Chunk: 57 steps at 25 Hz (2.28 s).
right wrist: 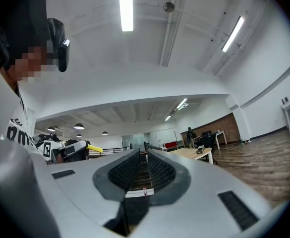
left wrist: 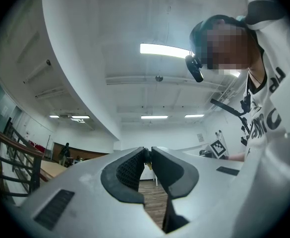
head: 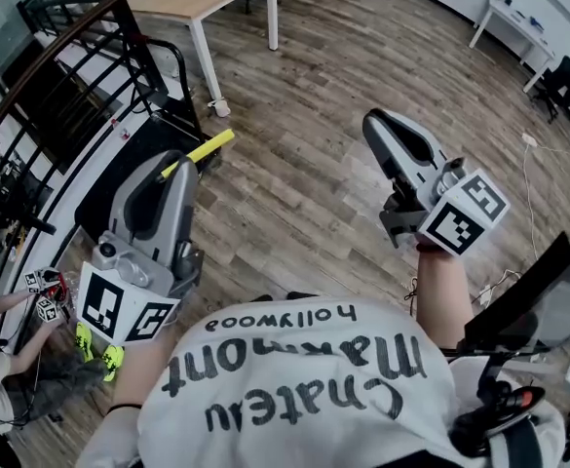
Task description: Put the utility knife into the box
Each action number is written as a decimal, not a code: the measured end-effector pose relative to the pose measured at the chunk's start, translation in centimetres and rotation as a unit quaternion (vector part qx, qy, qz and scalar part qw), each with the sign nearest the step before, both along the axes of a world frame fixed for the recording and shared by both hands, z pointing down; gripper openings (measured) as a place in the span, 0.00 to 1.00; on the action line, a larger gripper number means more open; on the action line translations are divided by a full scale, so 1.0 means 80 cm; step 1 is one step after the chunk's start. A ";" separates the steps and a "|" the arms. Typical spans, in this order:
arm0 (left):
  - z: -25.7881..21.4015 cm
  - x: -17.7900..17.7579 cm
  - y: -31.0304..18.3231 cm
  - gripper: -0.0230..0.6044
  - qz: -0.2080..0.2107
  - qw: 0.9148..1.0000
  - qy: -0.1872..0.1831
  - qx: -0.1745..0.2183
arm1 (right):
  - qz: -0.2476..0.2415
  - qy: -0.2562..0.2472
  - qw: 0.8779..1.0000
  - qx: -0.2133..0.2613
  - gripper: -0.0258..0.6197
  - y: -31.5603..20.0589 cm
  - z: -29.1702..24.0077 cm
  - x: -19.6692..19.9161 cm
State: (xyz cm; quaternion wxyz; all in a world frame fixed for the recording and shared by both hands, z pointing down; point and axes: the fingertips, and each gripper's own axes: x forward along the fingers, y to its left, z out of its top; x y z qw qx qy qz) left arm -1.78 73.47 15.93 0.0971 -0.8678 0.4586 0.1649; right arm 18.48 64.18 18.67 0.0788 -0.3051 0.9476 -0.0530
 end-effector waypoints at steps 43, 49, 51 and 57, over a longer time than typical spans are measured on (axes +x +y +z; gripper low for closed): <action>0.048 0.016 -0.326 0.11 0.053 0.998 0.022 0.011 | -0.006 0.037 0.999 -0.038 0.12 -0.278 0.079 -0.005; 0.046 0.006 -0.370 0.11 0.058 0.998 0.004 0.005 | 0.005 0.043 0.999 -0.025 0.12 -0.307 0.061 -0.006; 0.053 0.004 -0.376 0.11 0.050 0.999 -0.003 0.009 | 0.006 0.047 0.999 -0.021 0.12 -0.306 0.064 -0.008; 0.089 0.002 -0.351 0.11 0.034 0.999 0.004 -0.013 | -0.021 0.047 0.998 -0.031 0.12 -0.260 0.103 -0.028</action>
